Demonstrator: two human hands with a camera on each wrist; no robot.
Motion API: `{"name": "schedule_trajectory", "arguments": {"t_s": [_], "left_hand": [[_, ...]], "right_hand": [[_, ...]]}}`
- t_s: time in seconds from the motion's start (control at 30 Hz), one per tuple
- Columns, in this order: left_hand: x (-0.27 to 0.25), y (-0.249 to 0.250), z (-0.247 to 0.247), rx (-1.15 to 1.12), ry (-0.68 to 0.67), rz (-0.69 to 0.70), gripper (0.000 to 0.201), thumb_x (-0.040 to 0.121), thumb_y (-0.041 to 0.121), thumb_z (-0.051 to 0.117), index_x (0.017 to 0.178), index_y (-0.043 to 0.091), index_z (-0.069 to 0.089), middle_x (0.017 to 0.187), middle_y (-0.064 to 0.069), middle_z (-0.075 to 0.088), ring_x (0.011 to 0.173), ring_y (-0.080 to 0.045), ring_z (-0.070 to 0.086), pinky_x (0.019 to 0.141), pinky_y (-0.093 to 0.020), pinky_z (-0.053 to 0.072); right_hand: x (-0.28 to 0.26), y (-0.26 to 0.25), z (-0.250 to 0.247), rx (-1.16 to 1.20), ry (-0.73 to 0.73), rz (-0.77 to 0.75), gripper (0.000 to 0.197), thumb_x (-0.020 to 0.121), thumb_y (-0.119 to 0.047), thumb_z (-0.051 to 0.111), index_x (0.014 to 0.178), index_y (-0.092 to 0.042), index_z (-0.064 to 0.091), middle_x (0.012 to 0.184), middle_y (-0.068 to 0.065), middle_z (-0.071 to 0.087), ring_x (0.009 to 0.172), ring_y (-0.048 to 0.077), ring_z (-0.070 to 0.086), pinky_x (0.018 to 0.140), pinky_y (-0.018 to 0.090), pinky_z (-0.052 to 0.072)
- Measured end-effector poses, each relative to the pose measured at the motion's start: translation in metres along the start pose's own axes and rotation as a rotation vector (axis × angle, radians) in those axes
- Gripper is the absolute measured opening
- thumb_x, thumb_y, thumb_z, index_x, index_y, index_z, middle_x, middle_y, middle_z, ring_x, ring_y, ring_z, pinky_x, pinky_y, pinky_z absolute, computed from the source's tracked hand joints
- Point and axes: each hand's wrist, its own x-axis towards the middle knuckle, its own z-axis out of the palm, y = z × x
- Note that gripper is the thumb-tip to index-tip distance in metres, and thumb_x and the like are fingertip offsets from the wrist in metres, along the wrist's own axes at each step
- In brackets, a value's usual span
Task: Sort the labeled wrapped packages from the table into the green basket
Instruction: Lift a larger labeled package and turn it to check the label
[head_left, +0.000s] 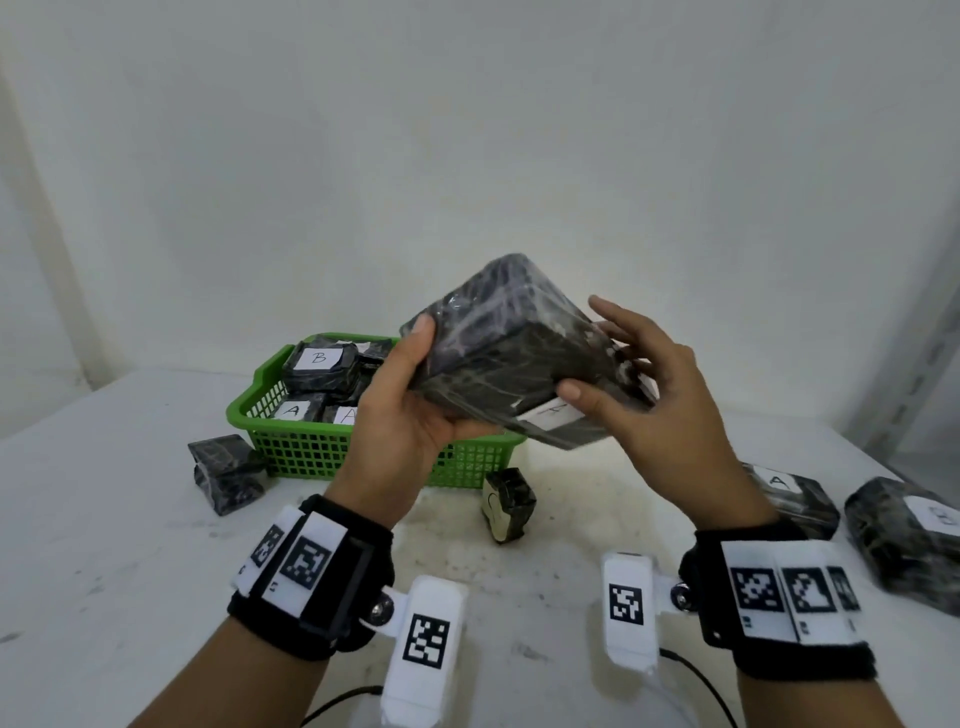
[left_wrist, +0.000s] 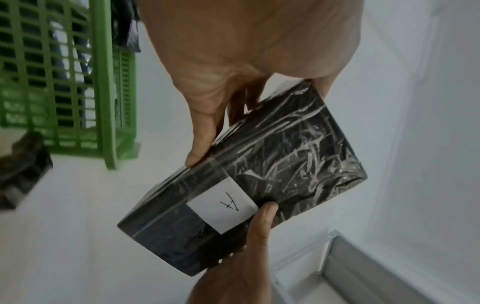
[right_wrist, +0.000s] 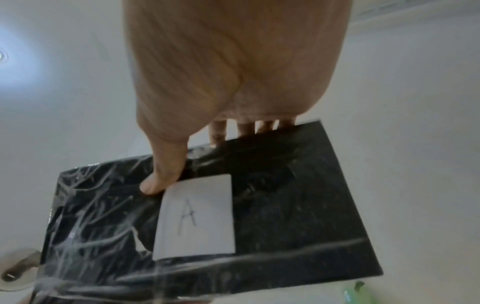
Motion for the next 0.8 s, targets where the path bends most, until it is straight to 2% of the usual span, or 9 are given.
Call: {"name": "schedule_trajectory", "arguments": {"t_s": [0.1,0.23,0.3,0.4,0.5,0.6,0.67,0.73,0.8], "left_hand": [[-0.002,-0.002,0.007,-0.120,-0.013,-0.089,0.055,0.108,0.045,0.030,0.139,0.010,0.059,0.136,-0.020,0.066,0.124,-0.044,0.063,0.098,-0.074,0.047],[-0.004,-0.006,0.018,-0.204,-0.037,-0.183,0.062,0.109,0.049,0.024,0.139,0.007,0.059,0.132,-0.026,0.066,0.119,-0.048,0.065,0.095,-0.071,0.051],[-0.005,-0.011,0.029,-0.187,-0.055,-0.240,0.061,0.108,0.048,0.025,0.132,0.006,0.063,0.127,-0.027,0.069,0.114,-0.048,0.068,0.091,-0.066,0.056],[-0.002,-0.025,0.045,-0.007,0.014,-0.268,0.054,0.109,0.038,0.030,0.135,0.001,0.061,0.129,-0.027,0.067,0.118,-0.050,0.064,0.093,-0.067,0.055],[0.003,-0.040,0.067,0.290,0.082,-0.177,0.049,0.111,0.038,0.034,0.121,0.005,0.069,0.117,-0.018,0.074,0.113,-0.039,0.070,0.092,-0.057,0.060],[0.006,-0.063,0.092,0.632,-0.020,-0.149,0.072,0.094,0.078,0.040,0.109,0.016,0.074,0.102,-0.002,0.079,0.098,-0.021,0.076,0.089,-0.041,0.059],[0.010,-0.091,0.102,0.794,-0.023,-0.220,0.072,0.087,0.081,0.050,0.109,0.016,0.070,0.103,0.001,0.077,0.098,-0.020,0.073,0.090,-0.039,0.057],[0.012,-0.121,0.111,0.852,-0.041,-0.344,0.063,0.094,0.069,0.052,0.106,0.009,0.068,0.105,-0.007,0.073,0.097,-0.027,0.071,0.089,-0.043,0.058],[0.010,-0.147,0.120,0.866,-0.095,-0.449,0.063,0.099,0.063,0.050,0.103,0.002,0.068,0.104,-0.015,0.073,0.095,-0.033,0.071,0.089,-0.048,0.060]], "right_hand": [[-0.002,0.003,-0.014,-0.090,0.144,0.023,0.064,0.066,-0.074,0.079,0.125,-0.057,0.061,0.119,-0.041,0.055,0.123,0.005,0.054,0.101,0.023,0.047],[-0.012,0.008,-0.040,0.110,0.279,0.075,0.061,0.076,-0.054,0.085,0.128,-0.027,0.066,0.120,-0.007,0.071,0.100,-0.002,0.070,0.079,0.012,0.054],[-0.019,0.015,-0.050,0.285,0.327,0.158,0.059,0.076,-0.040,0.081,0.129,-0.019,0.064,0.119,0.001,0.073,0.100,0.004,0.073,0.080,0.018,0.058],[-0.030,0.025,-0.064,0.390,0.443,0.343,0.059,0.081,-0.048,0.082,0.128,-0.016,0.066,0.116,0.004,0.078,0.105,0.020,0.076,0.093,0.041,0.061],[-0.044,0.030,-0.090,0.301,0.524,0.467,0.049,0.088,-0.051,0.074,0.120,-0.014,0.071,0.104,-0.003,0.081,0.097,0.014,0.077,0.086,0.035,0.060],[-0.058,0.035,-0.119,0.171,0.462,0.611,0.039,0.092,-0.055,0.070,0.109,-0.019,0.072,0.103,-0.002,0.078,0.094,0.017,0.074,0.072,0.029,0.052],[-0.068,0.044,-0.137,0.089,0.425,0.707,0.038,0.094,-0.055,0.067,0.105,-0.019,0.069,0.101,-0.002,0.074,0.086,0.012,0.067,0.066,0.025,0.046],[-0.079,0.058,-0.154,-0.027,0.401,0.810,0.049,0.094,-0.056,0.067,0.115,-0.012,0.068,0.107,0.003,0.072,0.087,0.017,0.065,0.071,0.027,0.048],[-0.091,0.078,-0.167,-0.065,0.398,0.899,0.067,0.089,-0.059,0.072,0.132,-0.009,0.066,0.124,0.010,0.071,0.105,0.029,0.068,0.093,0.036,0.053]]}}
